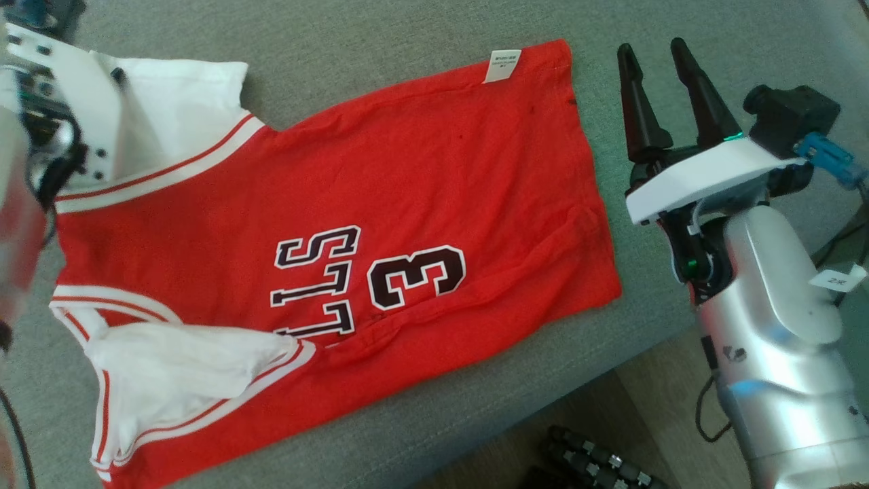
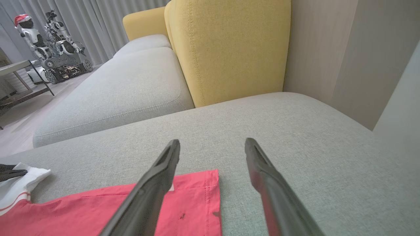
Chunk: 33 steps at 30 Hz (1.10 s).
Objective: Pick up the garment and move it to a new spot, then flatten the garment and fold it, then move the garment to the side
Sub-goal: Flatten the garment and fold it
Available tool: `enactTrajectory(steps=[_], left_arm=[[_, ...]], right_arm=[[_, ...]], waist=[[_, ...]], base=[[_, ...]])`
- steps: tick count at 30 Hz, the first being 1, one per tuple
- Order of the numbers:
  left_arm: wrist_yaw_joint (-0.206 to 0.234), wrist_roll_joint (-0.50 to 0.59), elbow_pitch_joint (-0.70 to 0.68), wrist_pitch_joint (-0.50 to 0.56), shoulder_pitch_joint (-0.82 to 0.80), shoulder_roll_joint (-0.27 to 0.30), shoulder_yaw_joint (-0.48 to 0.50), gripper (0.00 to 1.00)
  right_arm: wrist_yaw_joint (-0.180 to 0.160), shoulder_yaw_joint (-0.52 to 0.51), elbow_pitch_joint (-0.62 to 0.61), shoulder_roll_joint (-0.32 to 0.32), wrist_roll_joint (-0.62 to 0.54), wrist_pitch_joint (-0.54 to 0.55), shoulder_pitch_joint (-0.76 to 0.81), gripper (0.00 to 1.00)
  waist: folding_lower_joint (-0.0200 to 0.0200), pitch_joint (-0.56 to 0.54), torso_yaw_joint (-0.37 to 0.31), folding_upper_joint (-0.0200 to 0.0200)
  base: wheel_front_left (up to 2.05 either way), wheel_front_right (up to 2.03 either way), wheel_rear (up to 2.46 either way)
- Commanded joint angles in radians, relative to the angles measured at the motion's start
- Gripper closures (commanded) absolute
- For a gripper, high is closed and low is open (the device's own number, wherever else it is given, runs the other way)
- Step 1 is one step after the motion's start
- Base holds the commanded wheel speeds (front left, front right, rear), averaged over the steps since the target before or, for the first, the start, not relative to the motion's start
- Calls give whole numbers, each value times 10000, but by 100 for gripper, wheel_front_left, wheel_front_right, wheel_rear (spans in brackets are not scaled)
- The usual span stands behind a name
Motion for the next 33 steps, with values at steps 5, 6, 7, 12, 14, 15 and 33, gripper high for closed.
enactTrajectory(steps=[5,6,7,12,14,15,33], left_arm=[[5,-927,-226,5,-339,167,-26,100],[5,-980,-221,-147,-361,161,-26,100],[5,-1051,-211,-333,-371,140,13,100],[96,-1284,-248,-1518,-335,-64,302,100],[96,-1544,-372,-1906,-275,-247,512,100],[96,-1693,-444,-2061,-252,-332,632,100],[195,-1961,-2989,-2474,496,-462,388,100]], right_arm=[[-9,-188,-32,-263,-9,-94,-310,0],[-9,-253,15,-295,-20,-87,-327,0],[-9,-318,59,-317,-5,-76,-341,0],[-9,-582,268,-515,221,175,-450,0],[-9,-675,365,-652,262,352,-513,0],[-9,-728,441,-724,282,476,-551,0],[-9,-888,2627,-1620,232,2217,-1387,0]], waist=[[0,-164,205,0],[0,-208,271,0],[0,-257,343,0],[0,-459,809,0],[0,-491,1052,0],[0,-498,1179,0],[0,-278,2596,0]], base=[[0,0,0],[0,0,0],[0,0,0],[0,0,0],[0,0,0],[0,0,0],[0,0,0]])
